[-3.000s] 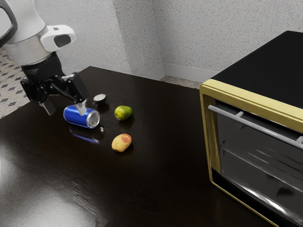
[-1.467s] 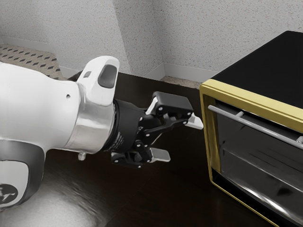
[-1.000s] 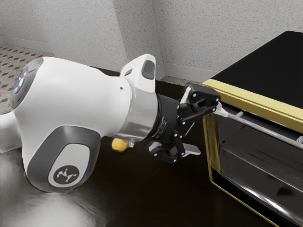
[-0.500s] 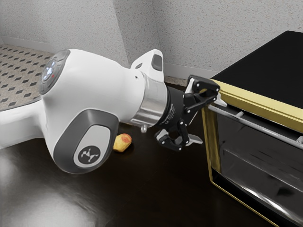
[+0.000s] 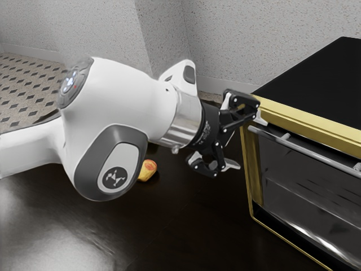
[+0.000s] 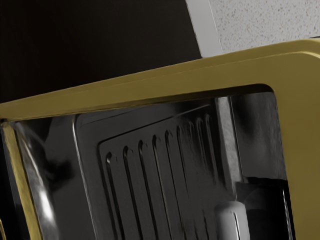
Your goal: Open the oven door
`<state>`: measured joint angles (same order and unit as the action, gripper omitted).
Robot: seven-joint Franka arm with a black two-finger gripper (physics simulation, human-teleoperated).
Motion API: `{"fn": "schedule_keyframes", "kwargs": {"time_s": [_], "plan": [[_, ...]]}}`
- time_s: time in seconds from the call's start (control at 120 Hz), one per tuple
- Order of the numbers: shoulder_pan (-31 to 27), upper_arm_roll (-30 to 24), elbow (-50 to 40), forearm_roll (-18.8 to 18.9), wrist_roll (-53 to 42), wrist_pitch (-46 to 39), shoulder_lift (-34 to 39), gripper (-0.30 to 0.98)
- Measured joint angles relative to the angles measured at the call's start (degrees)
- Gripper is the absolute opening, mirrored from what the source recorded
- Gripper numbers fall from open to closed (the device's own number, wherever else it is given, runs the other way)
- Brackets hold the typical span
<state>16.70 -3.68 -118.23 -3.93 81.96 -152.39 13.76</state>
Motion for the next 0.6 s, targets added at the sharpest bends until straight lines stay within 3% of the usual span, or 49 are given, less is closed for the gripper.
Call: {"fn": "schedule_keyframes", "kwargs": {"time_s": [0.4, 0.6], "plan": [[-0.4, 0.2, -1.2, -3.2, -0.2, -0.1, -1.0, 0.68], [-0.9, 0.2, -6.0, -3.9, -0.2, -0.1, 2.5, 0.68]]}}
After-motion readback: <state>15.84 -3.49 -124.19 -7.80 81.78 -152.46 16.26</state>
